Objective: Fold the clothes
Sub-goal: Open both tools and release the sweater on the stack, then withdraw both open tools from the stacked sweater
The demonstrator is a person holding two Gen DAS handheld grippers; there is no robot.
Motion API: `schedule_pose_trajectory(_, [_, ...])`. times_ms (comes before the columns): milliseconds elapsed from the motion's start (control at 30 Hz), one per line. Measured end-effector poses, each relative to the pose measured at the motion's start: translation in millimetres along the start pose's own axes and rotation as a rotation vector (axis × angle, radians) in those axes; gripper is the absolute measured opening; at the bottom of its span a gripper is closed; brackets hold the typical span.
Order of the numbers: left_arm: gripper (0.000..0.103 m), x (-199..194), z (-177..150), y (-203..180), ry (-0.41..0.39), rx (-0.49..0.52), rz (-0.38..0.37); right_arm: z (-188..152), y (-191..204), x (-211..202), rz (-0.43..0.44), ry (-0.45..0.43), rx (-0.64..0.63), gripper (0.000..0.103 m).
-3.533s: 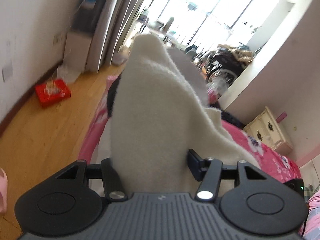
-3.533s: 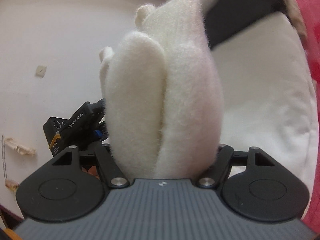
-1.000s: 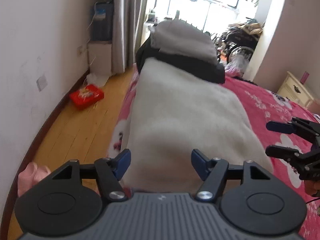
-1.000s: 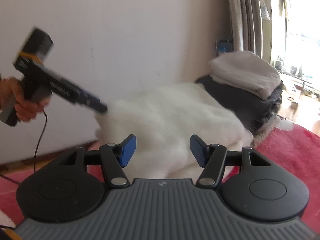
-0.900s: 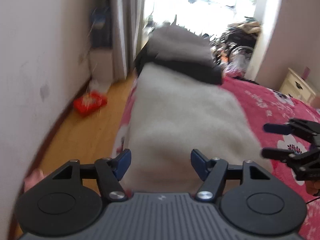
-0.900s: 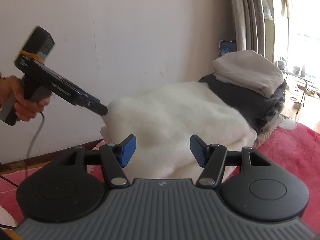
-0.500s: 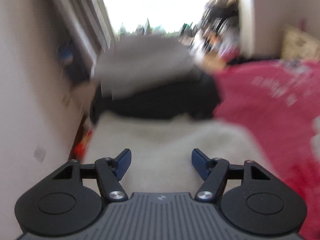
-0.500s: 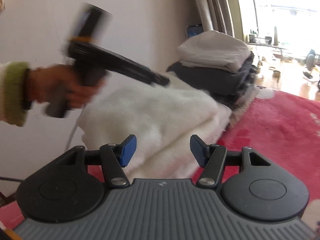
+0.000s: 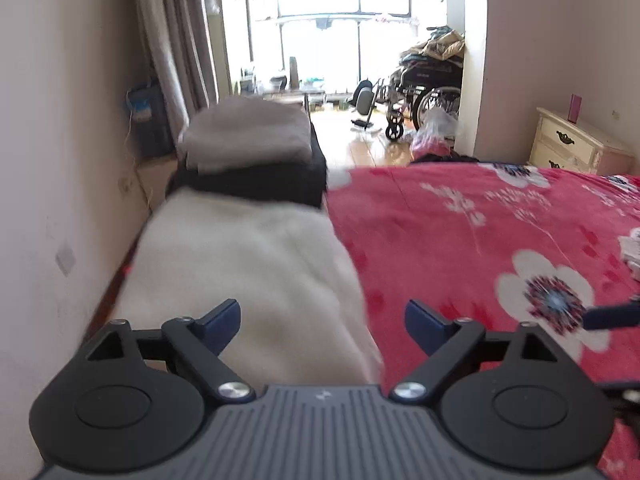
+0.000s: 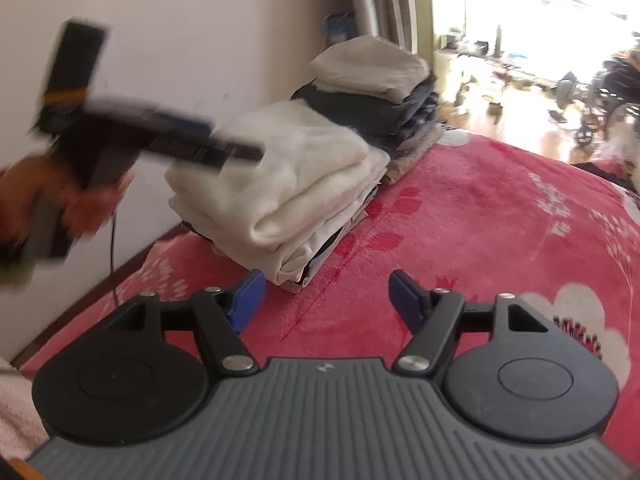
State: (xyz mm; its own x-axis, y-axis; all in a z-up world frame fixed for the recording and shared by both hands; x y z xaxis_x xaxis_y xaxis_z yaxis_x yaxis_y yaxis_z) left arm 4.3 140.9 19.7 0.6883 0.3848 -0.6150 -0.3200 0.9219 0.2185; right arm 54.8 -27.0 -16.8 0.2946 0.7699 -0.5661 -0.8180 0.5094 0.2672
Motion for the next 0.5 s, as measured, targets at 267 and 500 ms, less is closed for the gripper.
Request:
schedule_pose_trajectory(267, [0.093, -20, -49, -5, 0.069, -0.054, 0.105, -36, 34, 6, -0.091, 0.067, 0.089, 0.074])
schedule_pose_trajectory(500, [0.094, -30, -57, 9, 0.064, -0.138, 0.179, -35, 55, -7, -0.219, 0.028, 0.184, 0.08])
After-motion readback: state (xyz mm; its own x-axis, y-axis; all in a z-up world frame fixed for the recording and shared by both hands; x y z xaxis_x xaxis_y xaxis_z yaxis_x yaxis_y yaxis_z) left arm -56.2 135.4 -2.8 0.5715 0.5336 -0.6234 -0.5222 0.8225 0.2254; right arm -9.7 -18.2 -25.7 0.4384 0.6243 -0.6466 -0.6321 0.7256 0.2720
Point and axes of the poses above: each gripper's, at about its wrist camera, not at the fingertips, and x roughly the way its jaws point, y to its left, z to its top, the point moved 1 cm from there along x, roughly the way its jaws point, and after that the axes turned 13 degrees about z, right-handed, at the moved point
